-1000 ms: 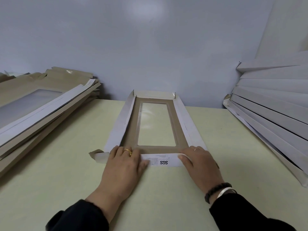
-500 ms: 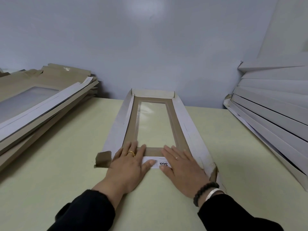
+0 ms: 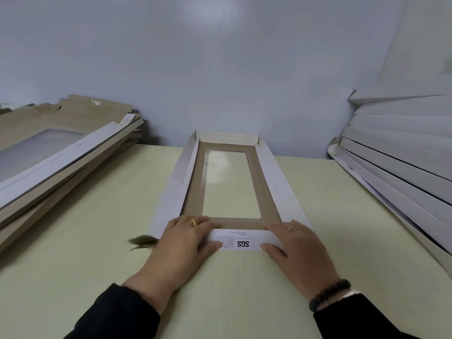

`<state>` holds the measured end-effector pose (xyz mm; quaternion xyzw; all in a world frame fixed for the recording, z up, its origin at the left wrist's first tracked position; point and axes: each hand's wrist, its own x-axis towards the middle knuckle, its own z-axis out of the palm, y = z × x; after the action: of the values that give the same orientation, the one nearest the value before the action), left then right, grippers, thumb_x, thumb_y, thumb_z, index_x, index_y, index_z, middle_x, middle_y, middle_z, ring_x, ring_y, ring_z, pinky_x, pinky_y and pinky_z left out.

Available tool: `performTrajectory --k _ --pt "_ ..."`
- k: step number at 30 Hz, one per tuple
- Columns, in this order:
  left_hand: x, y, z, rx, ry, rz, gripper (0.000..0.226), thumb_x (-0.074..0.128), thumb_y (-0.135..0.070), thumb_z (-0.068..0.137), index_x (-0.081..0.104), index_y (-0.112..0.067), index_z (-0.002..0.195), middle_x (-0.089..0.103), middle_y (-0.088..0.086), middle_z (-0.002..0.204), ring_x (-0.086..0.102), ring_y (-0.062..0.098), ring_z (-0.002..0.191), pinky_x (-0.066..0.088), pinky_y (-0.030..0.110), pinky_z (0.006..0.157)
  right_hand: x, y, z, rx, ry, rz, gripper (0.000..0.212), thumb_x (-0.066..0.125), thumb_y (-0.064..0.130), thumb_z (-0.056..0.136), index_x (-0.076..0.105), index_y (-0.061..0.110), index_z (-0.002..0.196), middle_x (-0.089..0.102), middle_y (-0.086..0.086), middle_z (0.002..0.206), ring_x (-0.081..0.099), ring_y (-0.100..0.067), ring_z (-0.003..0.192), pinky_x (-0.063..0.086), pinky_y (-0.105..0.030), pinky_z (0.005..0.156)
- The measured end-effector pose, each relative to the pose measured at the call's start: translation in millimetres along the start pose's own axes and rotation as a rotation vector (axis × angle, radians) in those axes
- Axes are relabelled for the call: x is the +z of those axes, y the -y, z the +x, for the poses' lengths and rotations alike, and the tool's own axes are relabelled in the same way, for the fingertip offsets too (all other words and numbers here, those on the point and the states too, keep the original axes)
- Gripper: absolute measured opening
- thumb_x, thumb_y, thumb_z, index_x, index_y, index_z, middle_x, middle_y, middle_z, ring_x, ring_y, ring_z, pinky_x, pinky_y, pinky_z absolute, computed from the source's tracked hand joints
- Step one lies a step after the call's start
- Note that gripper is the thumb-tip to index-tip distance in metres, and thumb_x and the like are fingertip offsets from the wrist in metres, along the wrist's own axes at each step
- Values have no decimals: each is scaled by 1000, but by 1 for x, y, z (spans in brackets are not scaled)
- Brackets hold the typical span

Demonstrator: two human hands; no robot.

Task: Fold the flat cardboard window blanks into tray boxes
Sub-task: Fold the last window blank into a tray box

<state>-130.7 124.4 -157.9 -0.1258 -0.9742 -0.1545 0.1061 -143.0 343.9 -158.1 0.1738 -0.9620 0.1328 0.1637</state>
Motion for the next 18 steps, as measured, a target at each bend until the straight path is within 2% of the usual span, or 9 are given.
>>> performTrajectory --k 2,3,4,6,8,10,12,15,18 --pt "-7 -5 -4 22 -22 19 47 23 -60 93 55 -38 120 57 -19 120 47 4 110 24 15 96 -6 -1 -6 -68 -126 -1 24 81 16 67 72 17 90 72 2 78 67 -21 76 50 -23 65" --pt "-10 -8 -7 33 -30 48 59 12 -62 90 58 -35 114 61 -17 111 51 6 102 28 17 91 -7 -1 -9 -96 -174 -5 22 85 11 60 73 16 78 70 3 69 66 -19 64 50 -21 55" --pt "-11 -11 -10 32 -30 66 64 7 -61 89 61 -32 109 63 -14 101 52 8 94 30 18 86 -8 0 -12 -108 -172 11 20 86 9 59 72 15 72 70 3 67 66 -17 58 49 -20 49" --pt "-10 -13 -16 26 -37 29 59 14 -56 93 65 -27 101 60 -14 91 51 8 86 32 20 78 -12 2 -16 -112 -145 50 13 84 14 65 72 17 66 73 5 76 67 -14 60 52 -25 48" --pt "-10 -12 -21 12 -13 -74 46 30 -51 96 67 -26 103 58 -19 108 51 2 104 37 22 86 -14 4 -18 -89 -112 63 17 75 27 77 70 19 63 73 8 86 68 -11 70 50 -29 55" --pt "-10 -10 -23 6 27 -111 31 42 -44 94 65 -30 110 50 -18 126 43 -3 119 35 21 96 -13 3 -16 -77 -51 45 27 63 41 84 69 20 70 71 10 93 65 -11 85 43 -26 65" --pt "-11 -10 -23 16 46 -103 32 46 -41 93 56 -35 123 43 -19 134 39 -2 123 30 19 100 -9 1 -13 -97 -11 47 32 55 51 84 67 22 88 66 11 100 58 -8 97 34 -23 71" --pt "-9 -9 -21 34 44 -65 43 46 -43 93 37 -42 135 41 -22 132 35 0 121 25 15 98 -5 1 -13 -100 1 50 39 54 55 81 58 28 109 60 13 109 52 -11 105 22 -23 70" --pt "-8 -9 -21 41 16 -61 46 48 -42 93 32 -43 136 43 -21 122 35 2 114 25 15 95 -2 0 -13 -131 43 -7 49 46 59 84 47 33 125 50 17 123 44 -8 114 19 -18 73"
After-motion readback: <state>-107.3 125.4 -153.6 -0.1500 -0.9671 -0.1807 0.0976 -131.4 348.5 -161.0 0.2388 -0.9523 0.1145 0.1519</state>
